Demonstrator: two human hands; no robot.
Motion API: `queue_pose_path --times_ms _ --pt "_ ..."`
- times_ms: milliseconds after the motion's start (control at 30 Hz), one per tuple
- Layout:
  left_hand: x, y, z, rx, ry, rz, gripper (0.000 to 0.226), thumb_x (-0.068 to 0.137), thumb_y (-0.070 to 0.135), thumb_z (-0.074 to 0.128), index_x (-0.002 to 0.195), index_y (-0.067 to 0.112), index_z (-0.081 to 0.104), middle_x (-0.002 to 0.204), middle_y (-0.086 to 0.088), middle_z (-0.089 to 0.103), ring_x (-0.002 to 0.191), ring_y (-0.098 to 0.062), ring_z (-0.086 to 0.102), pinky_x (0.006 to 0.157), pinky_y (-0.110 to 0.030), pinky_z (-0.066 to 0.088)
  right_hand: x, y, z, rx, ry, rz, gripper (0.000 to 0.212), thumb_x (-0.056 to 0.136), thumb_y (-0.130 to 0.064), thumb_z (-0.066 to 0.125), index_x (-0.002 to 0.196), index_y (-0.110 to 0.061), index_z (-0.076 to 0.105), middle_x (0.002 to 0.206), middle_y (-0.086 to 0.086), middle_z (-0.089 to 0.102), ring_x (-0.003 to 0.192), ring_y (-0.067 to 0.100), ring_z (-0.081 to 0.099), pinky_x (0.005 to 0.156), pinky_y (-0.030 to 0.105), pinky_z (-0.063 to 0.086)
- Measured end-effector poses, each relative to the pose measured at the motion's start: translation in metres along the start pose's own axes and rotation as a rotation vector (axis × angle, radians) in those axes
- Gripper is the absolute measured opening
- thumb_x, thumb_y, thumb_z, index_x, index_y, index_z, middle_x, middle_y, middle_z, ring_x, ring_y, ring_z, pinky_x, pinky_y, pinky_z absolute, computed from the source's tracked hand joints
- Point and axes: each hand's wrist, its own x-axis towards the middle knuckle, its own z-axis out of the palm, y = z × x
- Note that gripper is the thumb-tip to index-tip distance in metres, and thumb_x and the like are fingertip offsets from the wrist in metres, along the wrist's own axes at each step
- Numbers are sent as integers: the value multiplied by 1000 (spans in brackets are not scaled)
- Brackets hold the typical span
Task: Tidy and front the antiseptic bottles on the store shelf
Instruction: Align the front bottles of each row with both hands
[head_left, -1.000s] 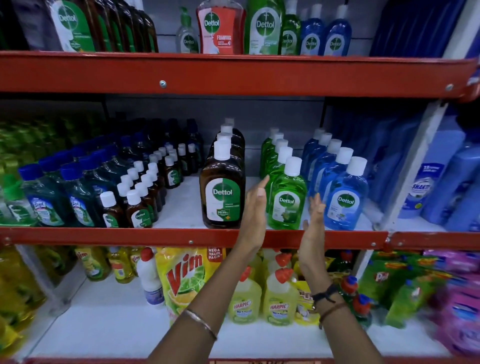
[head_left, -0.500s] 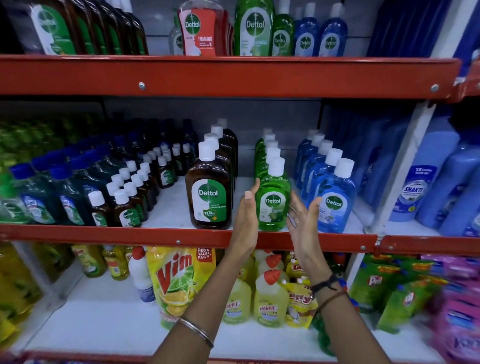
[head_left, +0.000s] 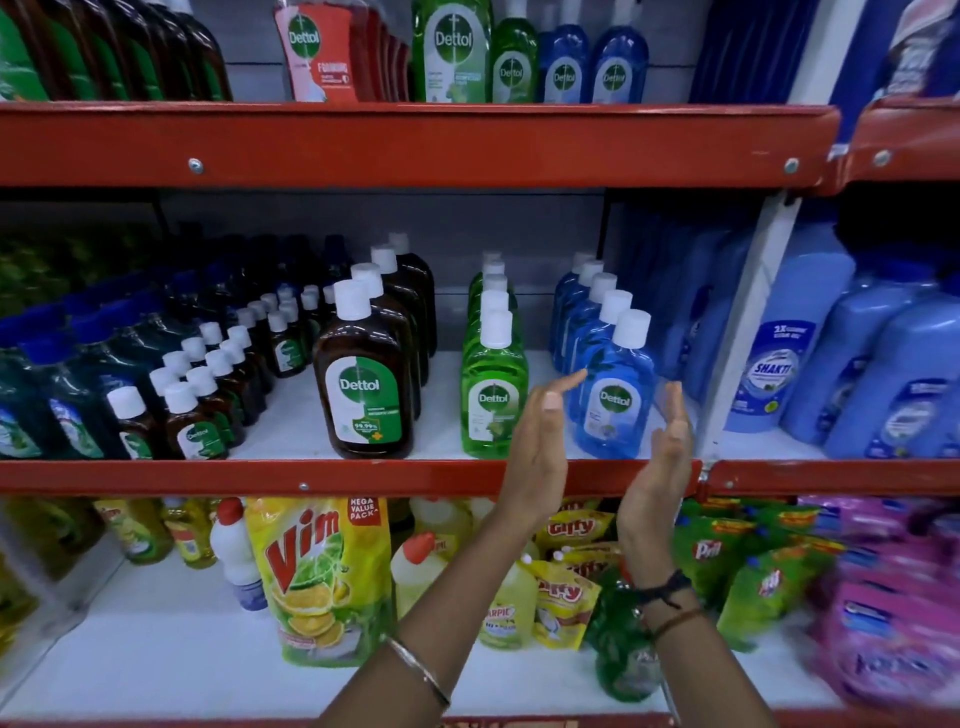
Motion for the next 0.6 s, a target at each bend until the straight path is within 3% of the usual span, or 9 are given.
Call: queue_pose_path --times_ms 100,233,333,433,533,600 --pt "20 -1 21 -99 -7 -256 72 86 75 5 140 43 41 150 12 37 132 0 34 116 -46 28 13 3 -9 -31 -92 133 72 88 -71 20 145 -29 34 148 -9 39 118 -20 40 93 4 36" --pt "29 -4 30 -152 -23 -290 61 89 65 4 139 48 36 156 2 36 140 -17 36 116 -47 29 25 5 -17 -15 -191 238 81 79 -79 18 142 -33 39 144 -10 46 127 1 46 101 20 39" --pt "24 -9 31 -103 -38 -256 62 86 72 2 133 56 38 156 0 37 142 -20 35 118 -46 27 39 5 -24 43 -269 307 87 76 -78 17 143 -28 39 144 -6 46 124 4 49 91 13 43" --pt "20 -6 33 -88 -38 -249 57 79 81 3 122 68 38 155 3 38 142 -17 35 119 -45 26 50 4 -28 84 -327 370 90 72 -76 19 142 -24 40 137 -8 48 107 -8 51 73 3 46" --pt "19 -6 34 -84 -21 -241 70 60 99 8 118 73 39 154 4 39 140 -16 38 116 -39 29 58 7 -30 101 -366 415 91 70 -78 20 140 -26 43 131 -12 51 101 -11 53 70 3 46" --pt "18 -6 36 -74 -8 -241 73 56 102 9 117 75 38 154 4 39 140 -17 38 117 -43 29 62 8 -32 109 -380 446 90 69 -80 20 138 -27 45 129 -12 52 99 -13 54 69 3 46"
